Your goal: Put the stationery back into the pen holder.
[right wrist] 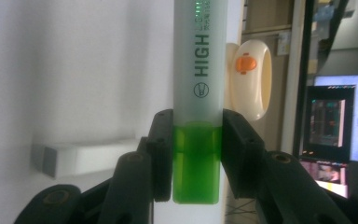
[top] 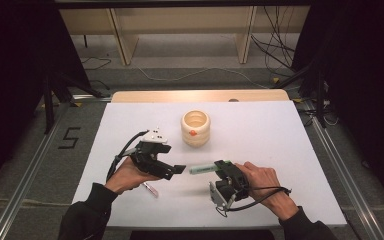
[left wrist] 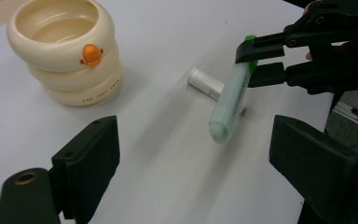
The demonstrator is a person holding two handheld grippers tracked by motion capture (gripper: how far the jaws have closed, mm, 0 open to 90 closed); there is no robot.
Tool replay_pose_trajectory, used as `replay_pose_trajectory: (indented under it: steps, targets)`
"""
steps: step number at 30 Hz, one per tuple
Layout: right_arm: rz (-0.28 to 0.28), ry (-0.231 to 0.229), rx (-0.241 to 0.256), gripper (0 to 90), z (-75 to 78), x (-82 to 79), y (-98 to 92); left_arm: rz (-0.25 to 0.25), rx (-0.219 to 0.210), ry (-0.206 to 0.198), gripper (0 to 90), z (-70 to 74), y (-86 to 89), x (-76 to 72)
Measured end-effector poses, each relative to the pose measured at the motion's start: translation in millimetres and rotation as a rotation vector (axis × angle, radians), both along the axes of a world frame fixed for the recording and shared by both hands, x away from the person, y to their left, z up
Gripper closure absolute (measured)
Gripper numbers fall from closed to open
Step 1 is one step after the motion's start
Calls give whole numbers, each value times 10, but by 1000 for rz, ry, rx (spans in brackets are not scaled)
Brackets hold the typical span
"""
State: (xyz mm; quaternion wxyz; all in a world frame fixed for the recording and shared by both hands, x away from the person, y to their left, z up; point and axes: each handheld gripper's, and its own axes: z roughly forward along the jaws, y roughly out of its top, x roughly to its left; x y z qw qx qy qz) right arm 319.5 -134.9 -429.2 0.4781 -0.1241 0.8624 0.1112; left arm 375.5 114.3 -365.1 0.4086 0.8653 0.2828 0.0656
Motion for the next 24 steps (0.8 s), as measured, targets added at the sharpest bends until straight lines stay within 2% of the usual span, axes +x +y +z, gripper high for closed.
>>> replay_pose_trajectory:
  steps: [3,4,5,6,9,11,12,14,18,24]
  targets:
    - [20,-37,-14,674,-36,-28,24,-23,20,8,165,-1,-60,14]
    - [27,-51,-42,674,-31,-36,32,-29,24,17,169,-6,-82,19]
    - [36,-66,-29,674,-51,-46,44,-37,34,25,170,-8,-104,26]
    - [47,-80,-57,674,-47,-53,52,-41,42,32,170,-15,-129,32]
    - [80,-130,-85,674,-76,-76,85,-62,75,56,175,-38,-207,58]
    - [77,-144,-103,674,-93,-105,101,-77,91,70,179,-59,-263,71]
    - [98,-163,-114,674,-95,-104,115,-82,101,75,178,-66,-290,75]
    - [114,-179,-127,674,-108,-113,129,-93,118,77,183,-86,-337,81]
    - [113,-193,-141,674,-133,-134,140,-120,145,92,197,-120,-396,90]
    - [149,-230,-180,674,-172,-151,172,-142,153,119,237,-165,-440,118]
